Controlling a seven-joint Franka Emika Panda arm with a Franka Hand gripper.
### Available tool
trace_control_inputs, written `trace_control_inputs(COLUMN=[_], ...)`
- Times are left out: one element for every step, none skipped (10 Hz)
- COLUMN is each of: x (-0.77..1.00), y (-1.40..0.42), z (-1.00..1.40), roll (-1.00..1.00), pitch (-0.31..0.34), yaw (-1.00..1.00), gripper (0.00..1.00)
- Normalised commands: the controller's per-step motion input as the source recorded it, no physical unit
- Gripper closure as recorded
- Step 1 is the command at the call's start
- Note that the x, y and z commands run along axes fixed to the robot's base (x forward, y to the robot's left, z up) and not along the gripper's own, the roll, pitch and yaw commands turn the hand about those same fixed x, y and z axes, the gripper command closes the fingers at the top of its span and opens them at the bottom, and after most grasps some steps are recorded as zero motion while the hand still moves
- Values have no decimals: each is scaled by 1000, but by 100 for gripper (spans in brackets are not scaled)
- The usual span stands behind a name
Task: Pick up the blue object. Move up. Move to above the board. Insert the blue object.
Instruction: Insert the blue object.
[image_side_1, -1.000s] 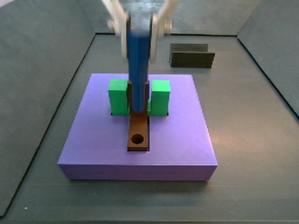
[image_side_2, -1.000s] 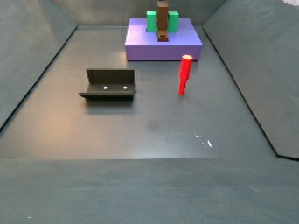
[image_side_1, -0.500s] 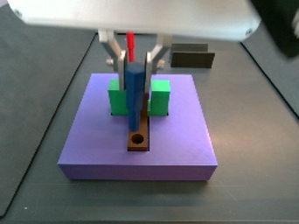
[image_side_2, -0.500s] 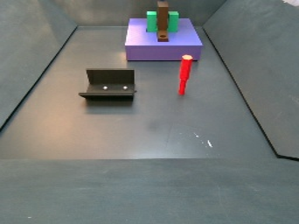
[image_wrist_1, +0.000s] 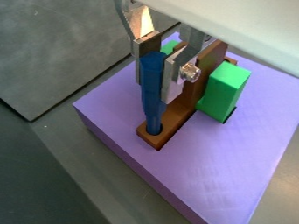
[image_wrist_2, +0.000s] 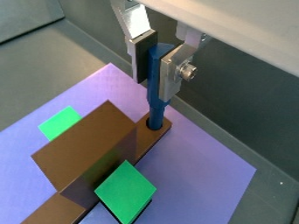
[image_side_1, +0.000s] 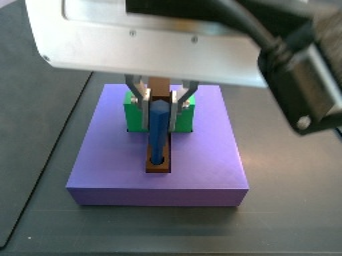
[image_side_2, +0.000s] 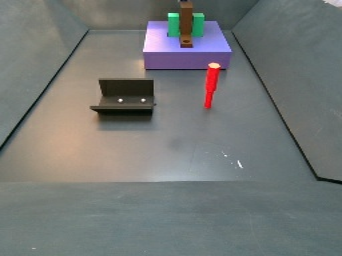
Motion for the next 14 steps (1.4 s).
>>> trace_control_inputs(x=[0,0,0,0,0,0,200,389,574,340,0,-26,-20,0], y=[20,57,77,23,0,0,0,-86,-134,0,0,0,0,0], z=[-314,-706,-1000,-937,0,-217,-691,-1000,-1000,-920,-674,-80,0,0], roll=[64,9,0,9,-11,0,0,0,0,51,83,0,0,0], pitch=[16,0,0,0,0,0,23,0,47,94,11,0,0,0], yaw=[0,0,0,0,0,-46,-129,-189,-209,-123,0,0,0,0], gripper=[100,100,100,100,100,100,100,100,100,100,100,100,100,100])
